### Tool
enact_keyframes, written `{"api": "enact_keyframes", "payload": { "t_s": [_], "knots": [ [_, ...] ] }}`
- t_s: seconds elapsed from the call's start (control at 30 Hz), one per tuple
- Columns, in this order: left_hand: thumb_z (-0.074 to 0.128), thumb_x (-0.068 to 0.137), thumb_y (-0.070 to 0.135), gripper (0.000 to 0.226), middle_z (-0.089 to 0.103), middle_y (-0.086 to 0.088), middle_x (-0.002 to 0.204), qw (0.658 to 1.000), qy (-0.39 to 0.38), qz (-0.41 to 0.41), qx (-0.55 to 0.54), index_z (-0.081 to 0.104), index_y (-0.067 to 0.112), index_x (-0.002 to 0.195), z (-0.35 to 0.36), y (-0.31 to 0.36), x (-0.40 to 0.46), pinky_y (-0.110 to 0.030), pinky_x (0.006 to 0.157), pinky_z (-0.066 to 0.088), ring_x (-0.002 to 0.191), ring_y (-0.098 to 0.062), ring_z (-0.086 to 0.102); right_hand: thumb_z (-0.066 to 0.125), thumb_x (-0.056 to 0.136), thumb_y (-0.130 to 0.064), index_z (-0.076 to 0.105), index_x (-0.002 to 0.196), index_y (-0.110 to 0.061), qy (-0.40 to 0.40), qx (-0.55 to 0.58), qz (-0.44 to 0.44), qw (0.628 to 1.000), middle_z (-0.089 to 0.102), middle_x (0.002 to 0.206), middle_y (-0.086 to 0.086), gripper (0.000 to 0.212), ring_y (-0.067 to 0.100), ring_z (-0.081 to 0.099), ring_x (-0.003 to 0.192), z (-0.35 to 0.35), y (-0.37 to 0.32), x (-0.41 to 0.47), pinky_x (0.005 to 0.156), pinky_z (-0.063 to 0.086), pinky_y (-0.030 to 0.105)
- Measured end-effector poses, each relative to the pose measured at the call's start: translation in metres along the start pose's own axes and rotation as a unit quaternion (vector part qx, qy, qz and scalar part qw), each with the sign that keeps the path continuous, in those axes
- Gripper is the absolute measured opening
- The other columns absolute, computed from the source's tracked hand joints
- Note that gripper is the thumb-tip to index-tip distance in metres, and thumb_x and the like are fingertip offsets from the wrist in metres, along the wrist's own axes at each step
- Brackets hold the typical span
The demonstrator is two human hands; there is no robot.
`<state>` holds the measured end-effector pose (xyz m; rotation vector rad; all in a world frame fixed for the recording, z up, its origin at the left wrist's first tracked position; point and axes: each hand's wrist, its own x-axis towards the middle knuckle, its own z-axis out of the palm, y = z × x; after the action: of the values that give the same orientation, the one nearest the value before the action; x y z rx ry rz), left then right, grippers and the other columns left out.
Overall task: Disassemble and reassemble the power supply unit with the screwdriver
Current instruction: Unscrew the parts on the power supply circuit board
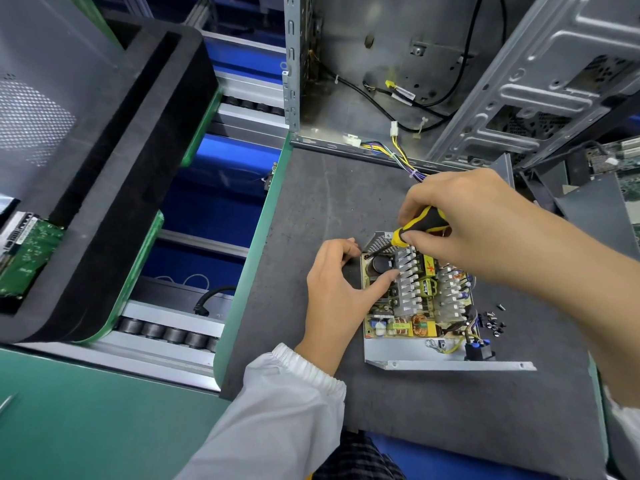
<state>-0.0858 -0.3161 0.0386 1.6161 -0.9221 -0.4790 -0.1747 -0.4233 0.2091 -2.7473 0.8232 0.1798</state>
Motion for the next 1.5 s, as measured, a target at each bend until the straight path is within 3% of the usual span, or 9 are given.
{"api": "enact_keyframes", "payload": {
  "t_s": [0.13, 0.27, 0.47, 0.6, 0.73, 0.97, 1.17, 1.3, 1.5],
  "knots": [
    [0.088, 0.069, 0.03, 0.043, 0.058, -0.005, 0.108, 0.999, 0.006, 0.025, 0.043, 0.059, 0.007, 0.089, -0.002, 0.001, -0.002, -0.02, 0.095, 0.044, 0.123, -0.014, 0.051, 0.064, 0.084, -0.023, 0.062, 0.086, -0.024, 0.003, 0.015, -0.001, 1.0, 0.06, 0.086, -0.012, 0.003, 0.0, 0.054, 0.075, 0.0, 0.002, -0.001, 0.065, 0.028, 0.014],
    [0.087, 0.07, 0.031, 0.042, 0.058, -0.005, 0.11, 0.999, 0.0, 0.014, 0.045, 0.061, 0.007, 0.091, -0.003, 0.004, -0.002, -0.019, 0.096, 0.044, 0.124, -0.014, 0.05, 0.067, 0.083, -0.023, 0.065, 0.086, -0.023, 0.007, 0.04, 0.005, 0.999, 0.058, 0.081, -0.018, 0.004, -0.014, 0.049, 0.067, 0.0, 0.004, 0.0, 0.067, 0.032, -0.003],
    [0.077, 0.083, 0.018, 0.031, 0.058, -0.003, 0.112, 0.992, -0.035, -0.046, -0.11, 0.063, 0.011, 0.11, -0.02, -0.001, 0.0, -0.024, 0.087, 0.053, 0.106, -0.017, 0.063, 0.069, 0.078, -0.024, 0.064, 0.078, -0.026, 0.0, 0.153, 0.03, 0.988, 0.066, 0.06, -0.02, 0.005, -0.004, 0.059, 0.045, -0.009, 0.007, -0.009, 0.057, 0.041, 0.004],
    [0.07, 0.086, 0.0, 0.03, 0.068, -0.004, 0.109, 0.987, -0.091, -0.072, -0.113, 0.065, 0.02, 0.108, -0.023, -0.004, 0.006, -0.023, 0.08, 0.054, 0.097, -0.013, 0.068, 0.071, 0.08, -0.021, 0.065, 0.079, -0.027, 0.004, 0.184, 0.042, 0.982, 0.063, 0.057, -0.026, 0.008, 0.0, 0.063, 0.047, -0.014, 0.011, -0.011, 0.058, 0.048, 0.013],
    [0.068, 0.085, -0.005, 0.02, 0.071, 0.0, 0.091, 0.995, -0.04, -0.048, -0.074, 0.073, 0.013, 0.09, -0.017, -0.008, 0.003, -0.029, 0.075, 0.057, 0.085, -0.012, 0.067, 0.071, 0.081, -0.019, 0.065, 0.08, -0.024, 0.019, 0.199, 0.05, 0.979, 0.066, 0.057, -0.018, 0.007, 0.002, 0.064, 0.048, -0.017, 0.012, -0.012, 0.058, 0.05, 0.023],
    [0.07, 0.084, -0.004, 0.02, 0.071, -0.004, 0.093, 0.991, -0.042, -0.052, -0.114, 0.072, 0.015, 0.092, -0.018, -0.009, 0.002, -0.025, 0.075, 0.056, 0.085, -0.016, 0.069, 0.071, 0.081, -0.021, 0.065, 0.08, -0.025, 0.022, 0.182, 0.041, 0.982, 0.064, 0.055, -0.023, 0.007, 0.001, 0.063, 0.047, -0.018, 0.013, -0.011, 0.056, 0.047, 0.009],
    [0.071, 0.086, 0.002, 0.011, 0.071, -0.005, 0.088, 0.991, -0.029, -0.066, -0.116, 0.073, 0.012, 0.089, -0.017, -0.007, 0.001, -0.031, 0.074, 0.058, 0.08, -0.018, 0.069, 0.071, 0.081, -0.022, 0.065, 0.082, -0.025, 0.015, 0.184, 0.046, 0.982, 0.062, 0.055, -0.027, 0.006, 0.001, 0.064, 0.048, -0.015, 0.013, -0.009, 0.058, 0.049, 0.016],
    [0.068, 0.087, -0.002, 0.013, 0.069, -0.005, 0.09, 0.99, -0.022, -0.059, -0.127, 0.074, 0.008, 0.092, -0.019, -0.006, 0.001, -0.022, 0.074, 0.056, 0.077, -0.015, 0.068, 0.07, 0.081, -0.022, 0.065, 0.082, -0.025, 0.022, 0.189, 0.042, 0.981, 0.064, 0.053, -0.02, 0.006, 0.001, 0.064, 0.049, -0.016, 0.014, -0.009, 0.054, 0.049, 0.018],
    [0.07, 0.084, -0.004, 0.02, 0.068, 0.0, 0.083, 0.986, -0.009, -0.074, -0.151, 0.073, 0.016, 0.083, -0.018, -0.005, 0.003, -0.02, 0.07, 0.053, 0.069, -0.014, 0.066, 0.07, 0.081, -0.023, 0.065, 0.082, -0.026, 0.013, 0.184, 0.029, 0.982, 0.062, 0.054, -0.025, 0.006, 0.001, 0.063, 0.048, -0.017, 0.014, -0.009, 0.054, 0.045, 0.01]
  ]
}}
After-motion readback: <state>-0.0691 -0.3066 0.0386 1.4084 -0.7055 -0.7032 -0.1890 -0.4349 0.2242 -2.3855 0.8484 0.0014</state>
